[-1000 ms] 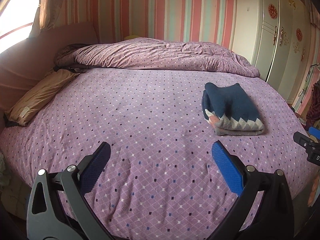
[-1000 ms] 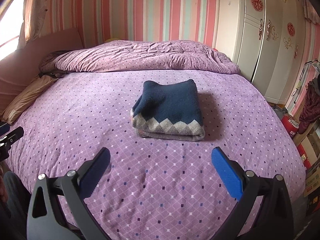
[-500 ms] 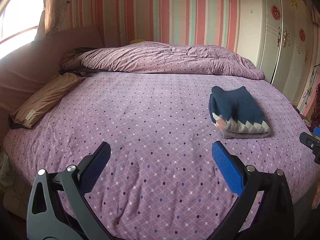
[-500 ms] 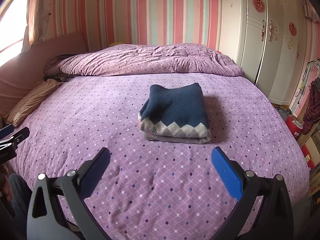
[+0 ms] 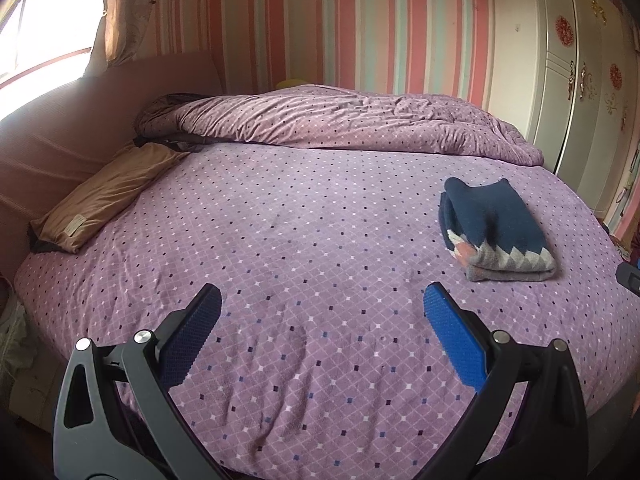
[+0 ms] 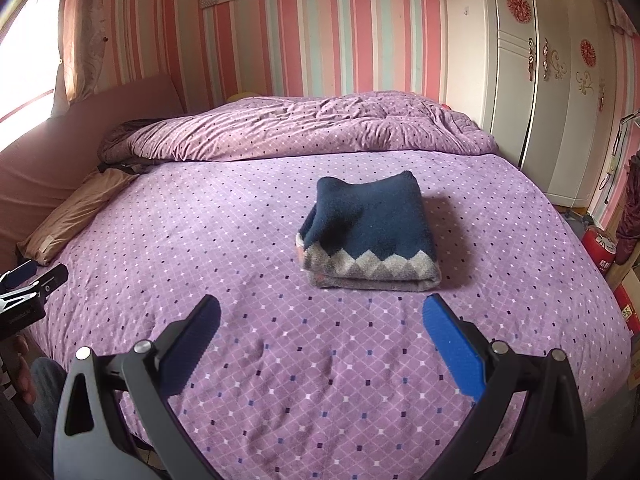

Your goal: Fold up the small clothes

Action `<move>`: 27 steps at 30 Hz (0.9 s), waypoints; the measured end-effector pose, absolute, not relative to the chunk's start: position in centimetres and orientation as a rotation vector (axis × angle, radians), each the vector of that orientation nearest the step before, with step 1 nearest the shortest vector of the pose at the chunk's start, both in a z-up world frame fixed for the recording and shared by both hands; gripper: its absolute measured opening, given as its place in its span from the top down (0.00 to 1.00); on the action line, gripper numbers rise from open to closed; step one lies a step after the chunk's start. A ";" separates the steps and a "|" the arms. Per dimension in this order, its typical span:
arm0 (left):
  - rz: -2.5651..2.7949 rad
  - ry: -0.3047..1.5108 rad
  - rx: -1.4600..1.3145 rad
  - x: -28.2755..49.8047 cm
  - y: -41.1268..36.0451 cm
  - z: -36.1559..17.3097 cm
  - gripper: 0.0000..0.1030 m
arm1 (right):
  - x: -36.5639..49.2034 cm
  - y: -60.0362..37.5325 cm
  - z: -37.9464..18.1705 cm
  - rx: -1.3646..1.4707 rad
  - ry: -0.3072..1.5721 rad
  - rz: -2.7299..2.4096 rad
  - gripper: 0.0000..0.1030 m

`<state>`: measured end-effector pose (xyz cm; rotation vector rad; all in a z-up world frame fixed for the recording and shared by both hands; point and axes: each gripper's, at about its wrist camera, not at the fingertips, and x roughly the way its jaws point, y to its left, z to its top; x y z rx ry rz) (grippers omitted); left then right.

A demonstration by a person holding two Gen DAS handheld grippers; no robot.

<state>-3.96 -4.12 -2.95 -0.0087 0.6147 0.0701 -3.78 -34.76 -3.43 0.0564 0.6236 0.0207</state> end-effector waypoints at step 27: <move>0.081 0.607 0.031 -3.9 -4.9 -3.0 0.03 | -3.2 -33.5 -3.9 0.037 0.651 0.031 0.02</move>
